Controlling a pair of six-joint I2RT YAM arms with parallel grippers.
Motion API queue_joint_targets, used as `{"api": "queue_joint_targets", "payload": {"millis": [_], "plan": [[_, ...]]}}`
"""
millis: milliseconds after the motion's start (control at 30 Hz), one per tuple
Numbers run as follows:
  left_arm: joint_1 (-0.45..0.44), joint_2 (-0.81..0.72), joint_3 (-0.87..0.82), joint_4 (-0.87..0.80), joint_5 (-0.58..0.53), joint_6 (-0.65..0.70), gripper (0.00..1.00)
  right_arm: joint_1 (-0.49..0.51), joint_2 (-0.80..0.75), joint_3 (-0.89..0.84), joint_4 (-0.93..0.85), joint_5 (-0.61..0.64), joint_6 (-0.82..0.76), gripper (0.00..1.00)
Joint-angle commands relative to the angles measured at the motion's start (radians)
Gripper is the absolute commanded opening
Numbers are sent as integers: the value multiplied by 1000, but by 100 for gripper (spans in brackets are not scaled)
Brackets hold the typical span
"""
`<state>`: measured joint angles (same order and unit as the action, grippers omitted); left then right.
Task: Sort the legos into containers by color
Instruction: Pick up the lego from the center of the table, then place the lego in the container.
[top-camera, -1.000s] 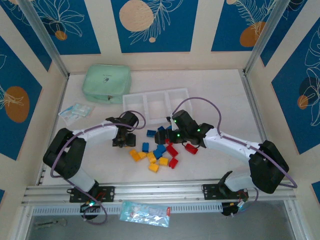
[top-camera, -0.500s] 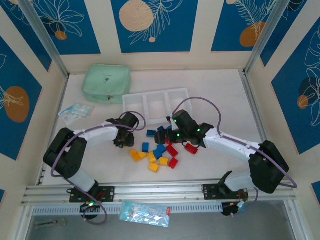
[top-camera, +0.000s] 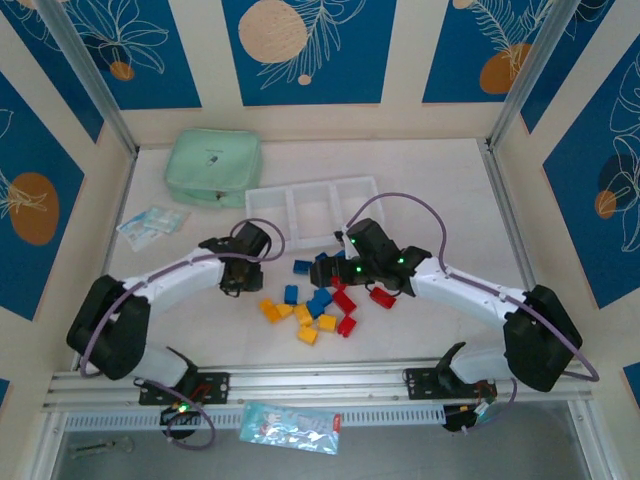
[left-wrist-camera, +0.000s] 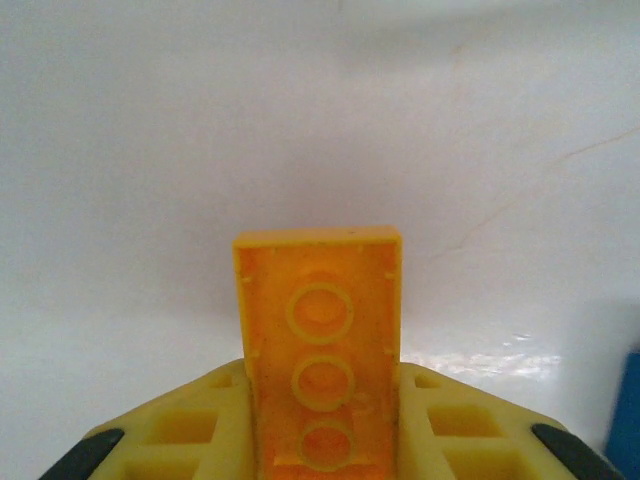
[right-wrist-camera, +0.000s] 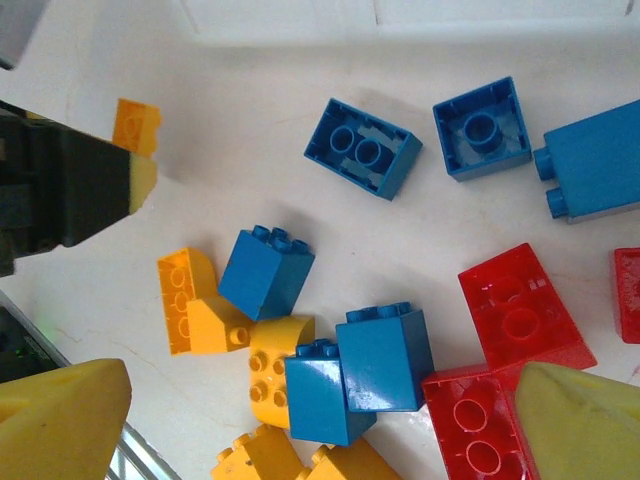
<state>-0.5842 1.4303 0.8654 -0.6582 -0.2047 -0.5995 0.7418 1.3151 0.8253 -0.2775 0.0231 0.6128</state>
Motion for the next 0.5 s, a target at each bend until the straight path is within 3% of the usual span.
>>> {"api": "queue_joint_targets", "payload": {"millis": [0,200,467], "plan": [[-2,-44,99,-57,-74,32,28,-36,-37,41,3,-18,21,99],[16,76,316,-64,-131,89,28,-102,-26,68,12,-46,2,99],[63,326,573,-29,-125,138,28,-166,-1,102,25,-80,-7,99]]}}
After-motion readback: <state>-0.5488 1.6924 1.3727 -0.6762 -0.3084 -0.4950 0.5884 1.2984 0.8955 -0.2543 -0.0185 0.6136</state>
